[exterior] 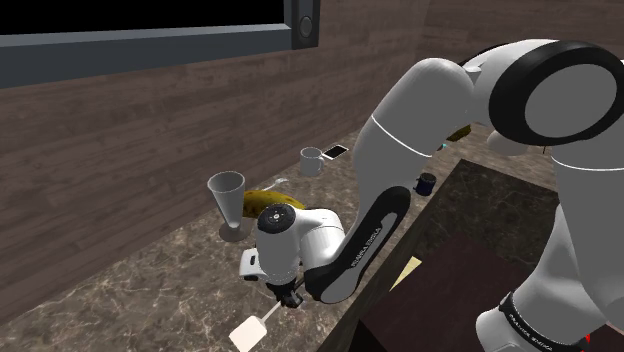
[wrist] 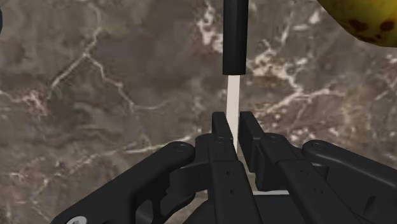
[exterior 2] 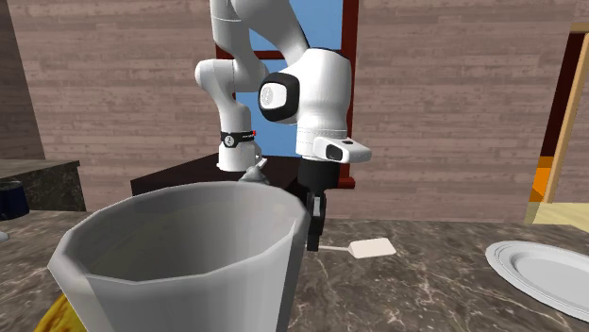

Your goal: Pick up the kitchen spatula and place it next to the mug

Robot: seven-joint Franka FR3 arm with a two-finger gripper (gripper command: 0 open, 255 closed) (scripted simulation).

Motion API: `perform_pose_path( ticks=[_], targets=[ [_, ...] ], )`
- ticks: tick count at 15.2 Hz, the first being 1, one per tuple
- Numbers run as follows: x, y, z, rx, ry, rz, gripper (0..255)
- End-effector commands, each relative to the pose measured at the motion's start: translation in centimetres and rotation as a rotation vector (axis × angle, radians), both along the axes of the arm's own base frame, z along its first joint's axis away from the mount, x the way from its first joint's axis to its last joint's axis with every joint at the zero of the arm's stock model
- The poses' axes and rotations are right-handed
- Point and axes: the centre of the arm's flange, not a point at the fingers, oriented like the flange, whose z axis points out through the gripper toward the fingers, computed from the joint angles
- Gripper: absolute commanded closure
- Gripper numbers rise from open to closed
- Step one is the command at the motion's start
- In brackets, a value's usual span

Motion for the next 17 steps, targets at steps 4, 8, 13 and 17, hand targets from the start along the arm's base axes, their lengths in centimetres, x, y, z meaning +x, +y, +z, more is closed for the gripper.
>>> perform_pose_path(
  ticks=[4, 8, 13, 17],
  targets=[
    [0.0, 0.0, 0.0, 0.0, 0.0, 0.0, 255],
    [0.0, 0.0, 1.6, 0.0, 0.0, 0.0, 255],
    [0.0, 0.0, 4.2, 0.0, 0.0, 0.0, 255],
    [0.0, 0.0, 6.3, 0.0, 0.0, 0.0, 255]
  ],
)
